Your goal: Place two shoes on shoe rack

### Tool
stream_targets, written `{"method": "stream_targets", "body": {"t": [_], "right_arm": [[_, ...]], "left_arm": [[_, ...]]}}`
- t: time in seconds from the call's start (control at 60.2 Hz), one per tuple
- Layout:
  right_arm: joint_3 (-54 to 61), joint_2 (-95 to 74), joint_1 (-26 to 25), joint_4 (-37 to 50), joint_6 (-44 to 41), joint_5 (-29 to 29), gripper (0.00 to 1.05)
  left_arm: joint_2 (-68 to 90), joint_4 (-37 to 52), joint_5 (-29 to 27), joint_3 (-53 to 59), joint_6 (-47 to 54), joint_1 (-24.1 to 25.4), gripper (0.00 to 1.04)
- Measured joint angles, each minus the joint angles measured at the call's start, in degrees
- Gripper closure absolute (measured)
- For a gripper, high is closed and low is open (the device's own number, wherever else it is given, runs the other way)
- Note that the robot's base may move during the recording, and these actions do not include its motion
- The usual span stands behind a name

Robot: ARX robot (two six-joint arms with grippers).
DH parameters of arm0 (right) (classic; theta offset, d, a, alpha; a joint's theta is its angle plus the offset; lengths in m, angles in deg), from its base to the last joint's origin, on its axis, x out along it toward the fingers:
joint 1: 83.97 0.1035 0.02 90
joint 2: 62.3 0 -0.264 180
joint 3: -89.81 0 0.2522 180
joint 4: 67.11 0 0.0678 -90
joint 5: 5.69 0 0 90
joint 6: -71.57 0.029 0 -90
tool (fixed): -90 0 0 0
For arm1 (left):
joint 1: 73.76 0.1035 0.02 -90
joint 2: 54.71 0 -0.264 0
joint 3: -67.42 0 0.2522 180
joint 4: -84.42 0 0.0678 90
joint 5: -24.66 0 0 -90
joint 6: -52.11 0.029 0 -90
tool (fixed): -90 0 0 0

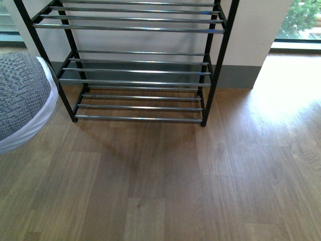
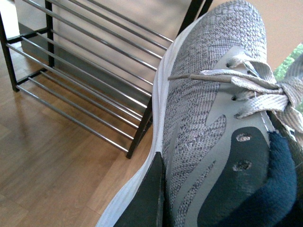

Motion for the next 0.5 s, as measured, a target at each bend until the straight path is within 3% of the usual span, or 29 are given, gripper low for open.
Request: {"method": "stream_targets", "body": {"t": [0.498], "right_arm": [[0.0, -0.1, 0.2, 0.0, 0.0, 0.5, 1.03]], "left_arm": [[0.0, 0.0, -0.5, 0.0, 0.0, 0.3, 1.03]]}}
